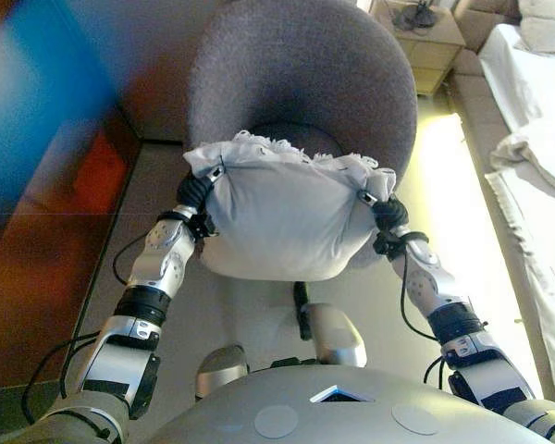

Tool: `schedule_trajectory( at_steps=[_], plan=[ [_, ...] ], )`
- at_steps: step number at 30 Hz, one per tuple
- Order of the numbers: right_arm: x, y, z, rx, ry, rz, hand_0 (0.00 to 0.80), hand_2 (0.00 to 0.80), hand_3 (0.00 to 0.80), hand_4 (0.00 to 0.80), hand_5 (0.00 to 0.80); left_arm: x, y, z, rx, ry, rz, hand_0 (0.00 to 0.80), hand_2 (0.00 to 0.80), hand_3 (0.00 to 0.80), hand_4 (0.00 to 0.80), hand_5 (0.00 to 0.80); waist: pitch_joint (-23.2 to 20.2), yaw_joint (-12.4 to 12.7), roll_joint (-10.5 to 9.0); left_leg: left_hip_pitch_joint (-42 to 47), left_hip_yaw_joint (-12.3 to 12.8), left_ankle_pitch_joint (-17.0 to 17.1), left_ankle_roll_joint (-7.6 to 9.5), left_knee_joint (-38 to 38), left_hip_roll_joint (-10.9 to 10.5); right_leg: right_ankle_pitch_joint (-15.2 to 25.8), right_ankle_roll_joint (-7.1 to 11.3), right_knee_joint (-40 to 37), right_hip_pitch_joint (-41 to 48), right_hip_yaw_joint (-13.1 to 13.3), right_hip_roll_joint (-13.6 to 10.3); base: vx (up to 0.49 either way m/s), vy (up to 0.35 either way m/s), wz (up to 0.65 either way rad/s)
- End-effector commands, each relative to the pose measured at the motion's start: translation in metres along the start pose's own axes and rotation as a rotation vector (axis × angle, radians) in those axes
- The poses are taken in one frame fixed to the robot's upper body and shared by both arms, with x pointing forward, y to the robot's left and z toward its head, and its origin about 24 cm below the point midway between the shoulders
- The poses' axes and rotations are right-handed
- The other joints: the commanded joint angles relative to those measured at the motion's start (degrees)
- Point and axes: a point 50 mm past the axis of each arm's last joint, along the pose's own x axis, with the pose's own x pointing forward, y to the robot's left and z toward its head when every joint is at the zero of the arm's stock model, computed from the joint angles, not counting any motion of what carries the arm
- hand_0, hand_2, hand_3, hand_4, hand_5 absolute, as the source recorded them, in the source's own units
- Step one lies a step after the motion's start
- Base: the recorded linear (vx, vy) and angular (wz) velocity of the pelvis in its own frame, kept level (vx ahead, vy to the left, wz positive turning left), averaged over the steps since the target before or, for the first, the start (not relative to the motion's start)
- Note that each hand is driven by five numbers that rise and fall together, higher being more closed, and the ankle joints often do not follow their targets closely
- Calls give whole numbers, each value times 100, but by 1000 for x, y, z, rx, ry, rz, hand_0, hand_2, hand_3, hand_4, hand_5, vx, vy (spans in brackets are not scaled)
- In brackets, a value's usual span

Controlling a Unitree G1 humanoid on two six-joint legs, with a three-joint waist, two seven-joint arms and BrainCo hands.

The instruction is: Pick up the cushion and take it to the sofa

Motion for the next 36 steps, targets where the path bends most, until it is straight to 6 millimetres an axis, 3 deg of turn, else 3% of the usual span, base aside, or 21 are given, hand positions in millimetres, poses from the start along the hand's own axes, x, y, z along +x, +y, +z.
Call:
schedule_trajectory(
  at_steps=[1, 3, 4, 5, 6, 8, 11, 14, 17, 21, 24, 26, 29, 33, 35, 36],
  plan=[
    [10, 40, 41, 32, -183, 189, 800, 800, 800, 800, 800, 7, -18, 54, -14, -249, -101, 800, 800, 800, 800, 800, -640, -84, -15, 435, 570, 392, 53, 1011, -191, 613, 81, -547, -142, 100, 42, 241, -95, 5],
    [10, 42, 40, 16, -169, 212, 800, 800, 800, 800, 800, 6, -15, 52, -17, -257, -80, 800, 800, 800, 800, 800, -704, -148, 20, 277, 665, 1291, -317, 1918, 89, 449, -139, -515, -3, 192, 177, 225, -126, -5],
    [9, 42, 40, 8, -164, 220, 800, 800, 800, 800, 800, 5, -14, 52, -17, -261, -69, 800, 800, 800, 800, 800, -699, -132, -51, -15, 649, 1562, -393, 2584, 89, 395, -247, -523, 132, 275, 193, 255, -168, -27],
    [8, 42, 38, 2, -160, 222, 800, 800, 800, 800, 800, 4, -13, 52, -18, -264, -58, 800, 800, 800, 800, 800, -697, -107, -164, -290, 648, 1687, -412, 3323, 52, 343, -345, -515, 257, 341, 161, 324, -173, -49],
    [7, 40, 35, 4, -155, 221, 800, 800, 800, 800, 800, 3, -12, 51, -22, -265, -48, 800, 800, 800, 800, 800, -647, -12, -238, -826, 670, 1631, -354, 4005, 143, 230, -450, -482, 476, 376, 187, 279, -127, -53],
    [7, 37, 32, 11, -156, 204, 800, 800, 800, 800, 800, 2, -13, 50, -12, -262, -47, 800, 800, 800, 800, 800, -595, 119, -364, -1329, 658, 1482, -210, 4146, 175, 155, -478, -531, 716, 427, 138, 238, -14, -53],
    [11, 35, 38, 14, -170, 192, 800, 800, 800, 800, 800, 3, -11, 54, -6, -262, -56, 800, 800, 800, 800, 800, -486, 338, -356, -1621, 693, 1359, -59, 3202, 324, -57, -432, -578, 1054, 444, 179, 212, 129, -37],
    [16, 34, 48, 13, -181, 171, 800, 800, 800, 800, 800, 7, -7, 58, -20, -257, -67, 800, 800, 800, 800, 800, -435, 487, -197, -1565, 771, 1450, -111, 1576, 482, -312, -255, -576, 1308, 407, 150, 193, 227, -18],
    [18, 37, 50, 9, -179, 162, 800, 800, 800, 800, 800, 12, -11, 58, -26, -247, -78, 800, 800, 800, 800, 800, -446, 496, -151, -1360, 867, 1148, -156, 1014, 474, -430, -92, -468, 1361, 291, -48, 107, 184, -19],
    [17, 34, 49, 10, -175, 125, 800, 800, 800, 800, 800, 16, -16, 55, -14, -234, -74, 800, 800, 800, 800, 800, -501, 366, 21, -910, 1198, 823, -76, 349, 357, -480, 75, -267, 1234, 71, -231, 66, 161, 16],
    [19, 33, 50, 9, -184, 78, 800, 800, 800, 800, 800, 18, -18, 58, 8, -238, -68, 800, 800, 800, 800, 800, -469, 386, 89, -925, 1156, 767, 4, 297, 221, -523, 147, 4, 1089, -31, -349, -11, 118, 16],
    [24, 32, 52, -1, -179, 32, 800, 800, 800, 800, 800, 21, -21, 61, 45, -242, -78, 800, 800, 800, 800, 800, -349, 449, 139, -1026, 1172, 623, 175, 427, 83, -417, 176, 725, 837, -169, -531, -45, 130, 2],
    [29, 34, 51, -20, -164, -24, 800, 800, 800, 800, 800, 22, -21, 58, 41, -211, -74, 800, 800, 800, 800, 800, -179, 512, 175, -992, 1156, 456, 267, 598, 24, -115, 159, 1616, 444, -127, -752, 54, 77, -1],
    [36, 32, 51, -13, -148, -137, 800, 800, 800, 800, 800, 26, -24, 48, 69, -145, -36, 800, 800, 800, 800, 800, -116, 580, 47, -825, 958, 356, 101, 610, 13, 207, 227, 881, 483, 49, -955, 190, -147, 2],
    [45, 32, 70, -9, -182, -186, 800, 800, 800, 800, 800, 33, -30, 54, 96, -141, -19, 800, 800, 800, 800, 800, 42, 576, -108, -929, 812, 125, -45, 852, 128, 394, 399, 352, 254, 287, -1103, 42, -306, 13],
    [50, 34, 83, -29, -202, -183, 800, 800, 800, 800, 800, 37, -33, 58, 110, -151, -8, 800, 800, 800, 800, 800, 131, 618, -181, -1154, 786, 7, -85, 1133, 197, 346, 473, 213, 194, 268, -1138, -138, -320, 40]
  ],
)
